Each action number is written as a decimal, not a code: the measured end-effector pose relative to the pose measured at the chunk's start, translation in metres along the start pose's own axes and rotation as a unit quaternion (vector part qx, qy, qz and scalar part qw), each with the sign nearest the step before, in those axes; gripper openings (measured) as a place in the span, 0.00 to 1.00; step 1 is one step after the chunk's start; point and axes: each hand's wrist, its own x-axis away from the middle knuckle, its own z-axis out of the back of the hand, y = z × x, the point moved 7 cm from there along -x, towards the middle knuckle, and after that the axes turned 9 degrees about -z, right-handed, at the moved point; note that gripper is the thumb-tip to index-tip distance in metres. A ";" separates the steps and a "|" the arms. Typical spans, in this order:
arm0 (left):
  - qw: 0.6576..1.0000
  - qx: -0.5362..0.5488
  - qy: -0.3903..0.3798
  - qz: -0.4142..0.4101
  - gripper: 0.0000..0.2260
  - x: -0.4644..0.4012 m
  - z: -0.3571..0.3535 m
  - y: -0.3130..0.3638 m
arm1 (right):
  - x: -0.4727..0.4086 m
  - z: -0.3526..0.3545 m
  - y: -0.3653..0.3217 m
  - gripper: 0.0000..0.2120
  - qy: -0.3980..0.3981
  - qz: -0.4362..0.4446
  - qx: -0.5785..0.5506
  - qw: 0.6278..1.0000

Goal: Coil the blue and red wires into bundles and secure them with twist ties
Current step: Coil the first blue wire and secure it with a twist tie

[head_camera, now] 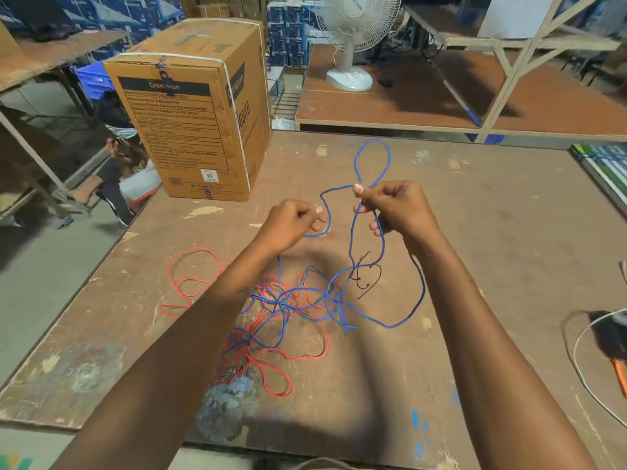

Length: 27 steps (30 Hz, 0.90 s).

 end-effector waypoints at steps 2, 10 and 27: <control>0.996 0.074 0.020 0.039 0.17 -0.003 0.006 -0.001 | 0.002 0.001 0.012 0.21 -0.022 -0.026 0.030 0.999; 0.951 -0.225 -0.210 -0.020 0.07 -0.015 -0.005 0.024 | 0.020 0.004 0.058 0.30 -0.128 -0.148 0.194 0.961; 0.945 -0.018 -0.265 -0.189 0.10 -0.033 -0.054 0.123 | 0.054 0.004 -0.017 0.40 -0.016 0.200 0.336 0.920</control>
